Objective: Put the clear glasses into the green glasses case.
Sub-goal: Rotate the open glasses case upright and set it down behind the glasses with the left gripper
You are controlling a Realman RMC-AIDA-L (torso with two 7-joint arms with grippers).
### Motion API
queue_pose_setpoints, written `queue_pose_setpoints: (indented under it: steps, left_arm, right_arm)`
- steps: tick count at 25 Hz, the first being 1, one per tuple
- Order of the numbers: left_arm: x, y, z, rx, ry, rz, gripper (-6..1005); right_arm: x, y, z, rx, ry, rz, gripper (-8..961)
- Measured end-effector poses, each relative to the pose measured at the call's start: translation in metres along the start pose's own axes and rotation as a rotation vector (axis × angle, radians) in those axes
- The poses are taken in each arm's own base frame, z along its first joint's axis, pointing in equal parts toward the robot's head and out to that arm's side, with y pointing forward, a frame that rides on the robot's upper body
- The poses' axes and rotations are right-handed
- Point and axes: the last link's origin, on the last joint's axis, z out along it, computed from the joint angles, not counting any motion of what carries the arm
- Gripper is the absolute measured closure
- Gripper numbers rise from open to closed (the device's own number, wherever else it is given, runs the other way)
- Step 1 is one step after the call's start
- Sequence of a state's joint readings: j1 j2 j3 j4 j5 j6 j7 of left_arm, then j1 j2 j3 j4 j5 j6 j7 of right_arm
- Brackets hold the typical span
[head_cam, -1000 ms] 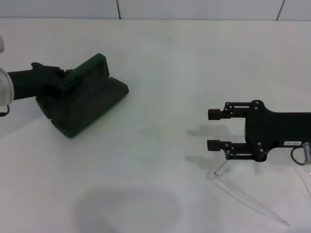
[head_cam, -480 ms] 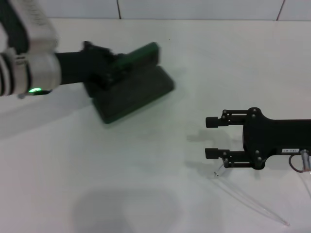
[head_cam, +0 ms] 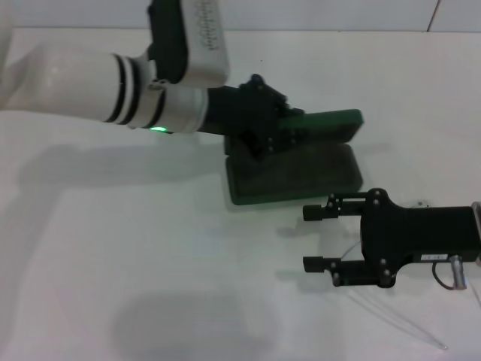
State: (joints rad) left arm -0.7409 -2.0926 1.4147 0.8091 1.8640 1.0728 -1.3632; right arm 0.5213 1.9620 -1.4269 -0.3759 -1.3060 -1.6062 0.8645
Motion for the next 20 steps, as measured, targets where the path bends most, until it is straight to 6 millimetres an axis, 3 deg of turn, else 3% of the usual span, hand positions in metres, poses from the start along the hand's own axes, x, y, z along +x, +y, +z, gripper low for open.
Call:
queue_pose_setpoints:
  steps: [6, 20]
  left_arm:
    - [0.011, 0.004, 0.013, -0.041, -0.002, 0.054, 697]
    - [0.005, 0.011, 0.017, -0.044, -0.021, 0.062, 646]
  right_arm:
    - [0.003, 0.004, 0.002, -0.005, 0.001, -0.013, 297]
    - [0.003, 0.004, 0.003, -0.005, 0.000, -0.006, 296]
